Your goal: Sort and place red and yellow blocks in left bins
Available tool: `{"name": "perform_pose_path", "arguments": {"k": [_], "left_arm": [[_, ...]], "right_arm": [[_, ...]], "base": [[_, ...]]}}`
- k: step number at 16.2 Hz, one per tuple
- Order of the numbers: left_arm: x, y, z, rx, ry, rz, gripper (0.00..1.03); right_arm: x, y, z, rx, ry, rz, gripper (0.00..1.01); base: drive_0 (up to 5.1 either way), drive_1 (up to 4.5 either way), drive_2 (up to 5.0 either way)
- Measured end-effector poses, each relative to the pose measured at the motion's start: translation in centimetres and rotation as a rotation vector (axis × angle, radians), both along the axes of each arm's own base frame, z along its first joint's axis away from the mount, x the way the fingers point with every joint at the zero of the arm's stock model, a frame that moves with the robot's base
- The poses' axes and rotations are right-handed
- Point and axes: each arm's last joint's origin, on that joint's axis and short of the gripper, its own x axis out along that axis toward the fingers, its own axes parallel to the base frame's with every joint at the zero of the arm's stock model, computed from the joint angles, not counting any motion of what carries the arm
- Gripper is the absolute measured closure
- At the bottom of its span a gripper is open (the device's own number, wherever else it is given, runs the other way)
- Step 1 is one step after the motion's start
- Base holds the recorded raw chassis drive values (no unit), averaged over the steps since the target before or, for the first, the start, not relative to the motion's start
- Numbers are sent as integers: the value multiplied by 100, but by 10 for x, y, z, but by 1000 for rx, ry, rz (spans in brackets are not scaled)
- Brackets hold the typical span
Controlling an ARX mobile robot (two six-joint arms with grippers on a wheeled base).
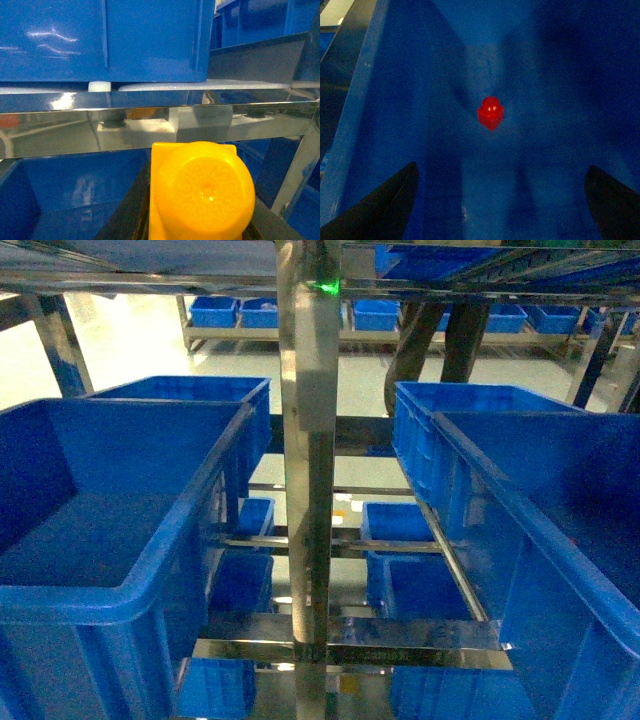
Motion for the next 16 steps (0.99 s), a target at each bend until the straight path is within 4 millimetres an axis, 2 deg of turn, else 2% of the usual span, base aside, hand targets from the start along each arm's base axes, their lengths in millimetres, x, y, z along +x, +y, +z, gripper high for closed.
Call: {"name": "perform_pose_path", "arguments": {"k": [3,5,6,8,11,16], "left_arm": [[0,0,0,0,0,0,76],[0,0,0,0,0,0,76],[0,0,0,0,0,0,76],[0,0,0,0,0,0,76],[0,0,0,0,0,0,76],[0,0,0,0,0,1,76]], "right_arm": [[-18,-4,-3,22,24,2,3],[-37,-4,0,36,32,18,3],[-46,-2,7,47,25,35,3],[-58,-3,36,70,-53,66,3],[-65,-5,50,60,-100,88,3],[-66,-5,48,25,-106,89,3]], "base": [[0,0,0],[0,0,0],[0,0,0],[0,0,0],[0,0,0],[0,0,0]]}}
